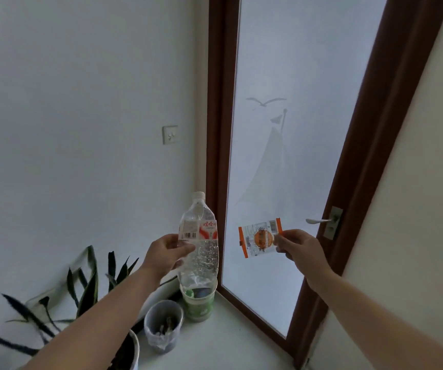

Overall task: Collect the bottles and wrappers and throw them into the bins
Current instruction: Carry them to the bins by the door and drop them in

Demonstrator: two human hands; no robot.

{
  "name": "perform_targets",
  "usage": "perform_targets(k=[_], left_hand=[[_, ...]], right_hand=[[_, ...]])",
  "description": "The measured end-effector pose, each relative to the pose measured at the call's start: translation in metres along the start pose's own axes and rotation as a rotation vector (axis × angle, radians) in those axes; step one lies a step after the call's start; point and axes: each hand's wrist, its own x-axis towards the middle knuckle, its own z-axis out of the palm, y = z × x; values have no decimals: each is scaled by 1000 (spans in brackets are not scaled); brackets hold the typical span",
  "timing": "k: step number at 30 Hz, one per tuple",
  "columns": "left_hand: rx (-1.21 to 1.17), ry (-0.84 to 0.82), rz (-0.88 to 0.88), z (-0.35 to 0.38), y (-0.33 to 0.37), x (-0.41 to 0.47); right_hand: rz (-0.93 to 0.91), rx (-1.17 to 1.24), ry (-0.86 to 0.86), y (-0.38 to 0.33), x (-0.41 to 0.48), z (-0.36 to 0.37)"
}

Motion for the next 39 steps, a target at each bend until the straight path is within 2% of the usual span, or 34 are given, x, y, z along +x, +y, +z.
perform_targets(k=[9,17,31,39], left_hand=[[53,-36,21,-15,22,165],[71,12,-61,-27,4,262],[43,189,-218,-19,-30,429],[-3,319,-361,-21,-88,486]], right_hand=[[22,59,-3,-1,166,61],[127,65,-41,39,262,113],[179,-7,-211,78,471,178],[284,-59,-317,138,538,220]])
